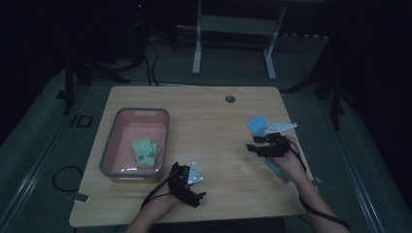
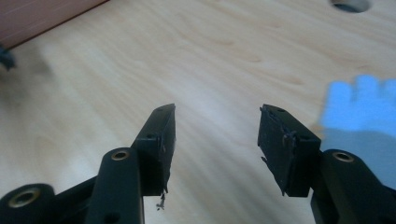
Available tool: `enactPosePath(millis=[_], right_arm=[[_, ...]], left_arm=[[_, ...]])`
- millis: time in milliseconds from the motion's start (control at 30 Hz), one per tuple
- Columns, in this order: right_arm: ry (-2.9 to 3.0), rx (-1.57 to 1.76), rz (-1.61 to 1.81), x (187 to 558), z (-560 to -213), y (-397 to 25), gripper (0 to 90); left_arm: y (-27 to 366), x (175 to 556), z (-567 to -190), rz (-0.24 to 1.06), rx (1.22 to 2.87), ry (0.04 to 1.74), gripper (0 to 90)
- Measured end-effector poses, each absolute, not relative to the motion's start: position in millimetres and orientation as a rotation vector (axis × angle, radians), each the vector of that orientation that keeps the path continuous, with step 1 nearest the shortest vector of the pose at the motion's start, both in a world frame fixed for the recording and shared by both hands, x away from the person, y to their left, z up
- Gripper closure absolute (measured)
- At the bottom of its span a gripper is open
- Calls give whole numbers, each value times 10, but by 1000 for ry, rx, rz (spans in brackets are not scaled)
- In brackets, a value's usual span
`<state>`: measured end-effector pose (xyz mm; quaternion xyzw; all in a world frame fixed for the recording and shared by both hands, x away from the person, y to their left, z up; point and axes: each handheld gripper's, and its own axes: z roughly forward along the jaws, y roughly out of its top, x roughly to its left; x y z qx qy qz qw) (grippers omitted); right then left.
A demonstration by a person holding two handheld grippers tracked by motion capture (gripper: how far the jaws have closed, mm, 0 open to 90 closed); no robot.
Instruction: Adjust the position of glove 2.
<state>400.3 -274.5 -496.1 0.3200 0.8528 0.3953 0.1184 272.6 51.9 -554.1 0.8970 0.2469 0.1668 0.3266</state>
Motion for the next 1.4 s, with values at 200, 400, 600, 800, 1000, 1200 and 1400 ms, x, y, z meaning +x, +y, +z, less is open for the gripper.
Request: enactPosePath(millis=[200, 400, 600, 800, 1000, 1200, 1400], right_arm=[[2445, 972, 1122, 4177, -4929, -2852, 466], [2410, 1046, 1075, 4452, -4939, -2922, 493], [2376, 1130, 1013, 4750, -5033, -2983, 528], [2384, 1150, 915, 4942, -5224, -3008, 544], [2385, 1200, 813, 5056, -5384, -3058, 587], [2377, 1239, 834, 5042, -5419, -3075, 763], [2370, 1324, 798, 5050, -5380, -3025, 843]], left_arm=[[542, 2717, -5581, 449, 2336, 683, 27], [569, 2715, -5571, 453, 2310, 689, 26], [593, 2715, -5594, 434, 2311, 692, 26], [623, 2710, -5581, 437, 2289, 709, 26], [628, 2704, -5586, 441, 2287, 708, 26], [641, 2700, -5588, 441, 2272, 705, 26], [666, 2704, -5580, 421, 2253, 710, 27]])
